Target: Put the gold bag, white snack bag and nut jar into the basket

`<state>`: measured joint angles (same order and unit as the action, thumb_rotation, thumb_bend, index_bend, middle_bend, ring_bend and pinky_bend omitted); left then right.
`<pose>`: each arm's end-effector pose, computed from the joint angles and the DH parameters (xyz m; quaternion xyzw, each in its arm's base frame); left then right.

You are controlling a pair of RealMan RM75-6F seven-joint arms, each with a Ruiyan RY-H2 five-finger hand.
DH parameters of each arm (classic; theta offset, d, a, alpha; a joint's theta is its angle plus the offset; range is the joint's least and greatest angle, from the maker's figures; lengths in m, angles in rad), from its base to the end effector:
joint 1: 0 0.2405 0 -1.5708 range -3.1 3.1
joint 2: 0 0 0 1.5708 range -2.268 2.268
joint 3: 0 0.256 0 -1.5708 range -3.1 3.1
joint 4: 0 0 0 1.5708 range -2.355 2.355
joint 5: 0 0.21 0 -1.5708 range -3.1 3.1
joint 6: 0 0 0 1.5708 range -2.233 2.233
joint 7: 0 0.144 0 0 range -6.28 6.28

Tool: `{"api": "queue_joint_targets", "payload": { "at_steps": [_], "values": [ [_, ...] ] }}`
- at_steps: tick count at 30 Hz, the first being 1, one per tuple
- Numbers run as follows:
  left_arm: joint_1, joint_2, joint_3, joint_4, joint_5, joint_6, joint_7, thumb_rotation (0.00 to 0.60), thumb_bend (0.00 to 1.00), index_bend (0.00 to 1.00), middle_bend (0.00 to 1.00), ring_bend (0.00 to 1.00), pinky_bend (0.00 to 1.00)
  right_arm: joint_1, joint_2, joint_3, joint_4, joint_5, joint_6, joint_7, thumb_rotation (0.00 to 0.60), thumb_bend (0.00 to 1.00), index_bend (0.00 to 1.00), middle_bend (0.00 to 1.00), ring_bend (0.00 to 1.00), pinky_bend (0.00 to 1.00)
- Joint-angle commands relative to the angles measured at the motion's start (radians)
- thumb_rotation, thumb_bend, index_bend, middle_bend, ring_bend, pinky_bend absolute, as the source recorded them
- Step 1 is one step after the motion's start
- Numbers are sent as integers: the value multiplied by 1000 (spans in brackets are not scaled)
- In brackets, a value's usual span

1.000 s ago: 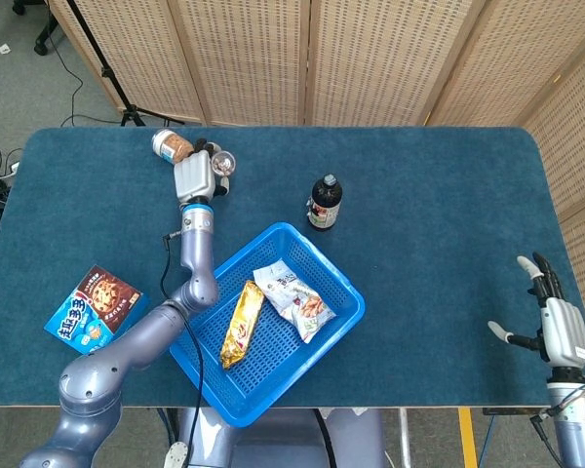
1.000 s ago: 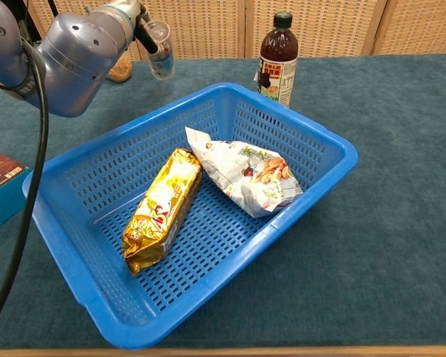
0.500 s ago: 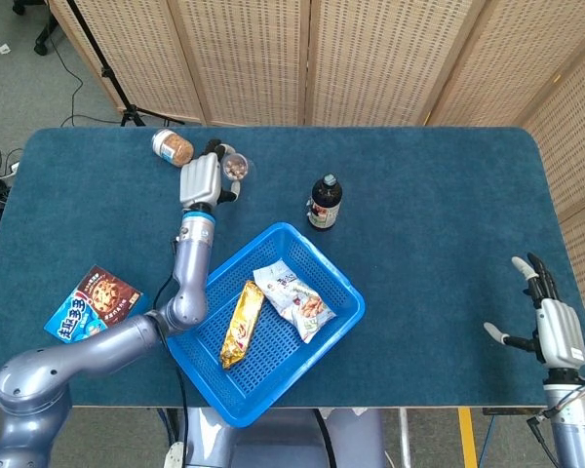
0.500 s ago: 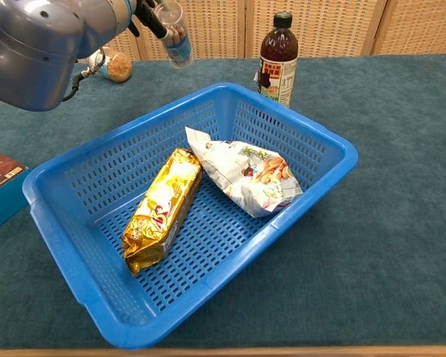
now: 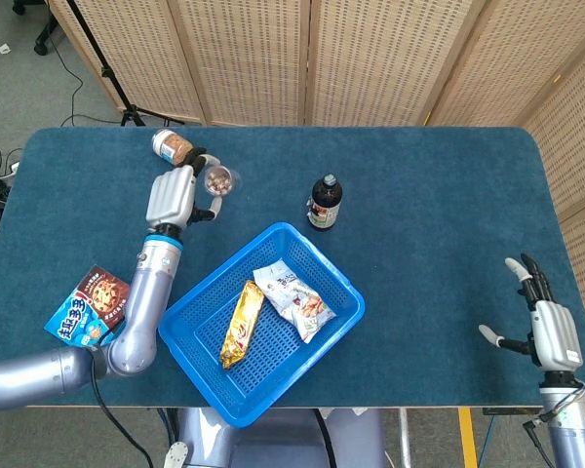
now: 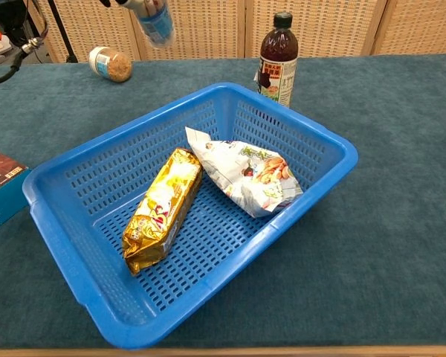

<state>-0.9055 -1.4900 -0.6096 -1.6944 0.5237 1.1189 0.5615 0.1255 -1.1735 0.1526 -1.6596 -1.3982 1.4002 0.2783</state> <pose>-0.0451 0.4075 0.0718 -0.5560 -0.4998 -0.4811 0.4579 -0.2969 -0.2128 0.1457 0.4859 -0.5000 0.4988 0.5148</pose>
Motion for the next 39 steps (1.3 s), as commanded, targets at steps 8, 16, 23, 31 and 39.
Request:
{"api": "queue_joint_targets", "payload": {
  "at_steps": [8, 16, 23, 31, 39],
  "values": [
    [61, 134, 69, -273, 24, 58, -25, 600, 442, 392, 189, 257, 321, -4, 9, -7, -19, -19, 17, -5, 600, 156, 92, 0, 0, 270],
    [77, 181, 130, -422, 77, 65, -52, 600, 440, 391, 189, 257, 321, -6, 15, -11, -31, -28, 24, -8, 600, 156, 92, 0, 0, 270],
    [76, 195, 179, -479, 112, 48, -84, 600, 430, 391, 189, 257, 321, -7, 20, -12, -35, -29, 28, -6, 600, 156, 93, 0, 0, 270],
    [58, 197, 237, -478, 147, -52, -145, 600, 410, 391, 189, 256, 322, -5, 19, -12, -32, -23, 23, -8, 600, 156, 93, 0, 0, 270],
    [53, 210, 286, -450, 216, -166, -239, 600, 284, 304, 58, 175, 256, -5, 19, -11, -30, -17, 24, -13, 600, 156, 93, 0, 0, 270]
  ]
}}
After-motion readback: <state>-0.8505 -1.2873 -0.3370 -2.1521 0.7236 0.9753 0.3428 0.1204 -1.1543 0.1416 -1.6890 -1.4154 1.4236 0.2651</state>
